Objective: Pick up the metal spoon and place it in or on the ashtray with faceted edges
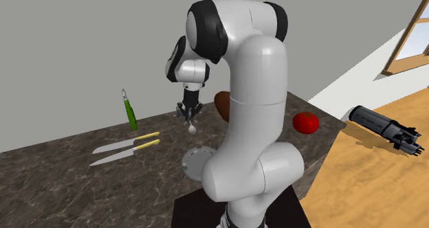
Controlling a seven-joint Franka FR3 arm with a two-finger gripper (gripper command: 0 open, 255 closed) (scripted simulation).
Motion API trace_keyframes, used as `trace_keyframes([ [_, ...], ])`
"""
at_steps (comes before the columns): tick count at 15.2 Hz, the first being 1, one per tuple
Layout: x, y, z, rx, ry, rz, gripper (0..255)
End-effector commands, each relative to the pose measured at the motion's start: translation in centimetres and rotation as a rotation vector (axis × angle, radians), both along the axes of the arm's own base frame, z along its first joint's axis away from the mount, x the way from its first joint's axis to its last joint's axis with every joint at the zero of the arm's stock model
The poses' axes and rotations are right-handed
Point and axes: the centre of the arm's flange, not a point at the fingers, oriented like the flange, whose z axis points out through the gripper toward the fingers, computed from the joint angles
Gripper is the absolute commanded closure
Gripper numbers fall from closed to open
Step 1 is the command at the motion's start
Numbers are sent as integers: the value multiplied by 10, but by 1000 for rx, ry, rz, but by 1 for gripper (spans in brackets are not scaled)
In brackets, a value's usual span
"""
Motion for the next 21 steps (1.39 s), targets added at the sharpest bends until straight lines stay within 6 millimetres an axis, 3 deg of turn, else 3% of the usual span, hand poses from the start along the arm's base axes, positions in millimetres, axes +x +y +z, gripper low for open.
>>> trace_keyframes([
  [1, -27, -7, 2, 0, 0, 0, 255],
  [13, -180, -56, 8, 0, 0, 0, 255],
  [21, -180, -56, -34, 0, 0, 0, 255],
])
